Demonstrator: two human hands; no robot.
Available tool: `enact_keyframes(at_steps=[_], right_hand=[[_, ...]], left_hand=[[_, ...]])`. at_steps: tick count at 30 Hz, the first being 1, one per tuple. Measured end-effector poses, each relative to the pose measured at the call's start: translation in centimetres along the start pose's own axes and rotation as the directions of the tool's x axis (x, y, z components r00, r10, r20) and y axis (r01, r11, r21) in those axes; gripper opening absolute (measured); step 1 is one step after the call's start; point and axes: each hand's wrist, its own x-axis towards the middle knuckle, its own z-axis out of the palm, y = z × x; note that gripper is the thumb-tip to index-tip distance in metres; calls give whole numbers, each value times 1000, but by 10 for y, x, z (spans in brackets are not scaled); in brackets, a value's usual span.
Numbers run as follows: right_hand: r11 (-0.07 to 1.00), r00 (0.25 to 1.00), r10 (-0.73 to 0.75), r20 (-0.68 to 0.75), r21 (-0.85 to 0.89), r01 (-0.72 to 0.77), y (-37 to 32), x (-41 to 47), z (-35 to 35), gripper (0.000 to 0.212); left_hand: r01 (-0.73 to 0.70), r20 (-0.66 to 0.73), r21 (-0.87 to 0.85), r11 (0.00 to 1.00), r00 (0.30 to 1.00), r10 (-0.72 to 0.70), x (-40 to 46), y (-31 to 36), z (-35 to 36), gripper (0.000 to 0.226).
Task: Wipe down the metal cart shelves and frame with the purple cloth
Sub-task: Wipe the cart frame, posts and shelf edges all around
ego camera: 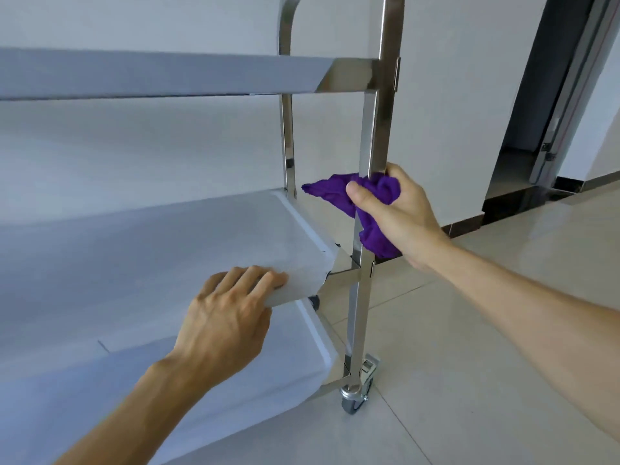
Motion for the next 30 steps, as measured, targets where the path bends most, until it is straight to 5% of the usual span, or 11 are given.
enact_keyframes(at_steps=[4,13,20,30], right_hand=[[999,999,-46,1,1,46,-8,-22,4,36],[993,996,-77,38,94,73,-49,-98,10,41],[968,960,-238,148,121,221,-80,-164,17,51],[891,873,-363,325,396,223,-130,-247,51,58]], left_hand=[[172,70,-184,968,984,-161,3,20,-44,26],[167,-302,-521,837,881,-364,94,104,-184,15],[231,-398,-545,806,775,-491,138,131,-261,46],[168,-500,-500,850,744,-442,62,127,-324,34]])
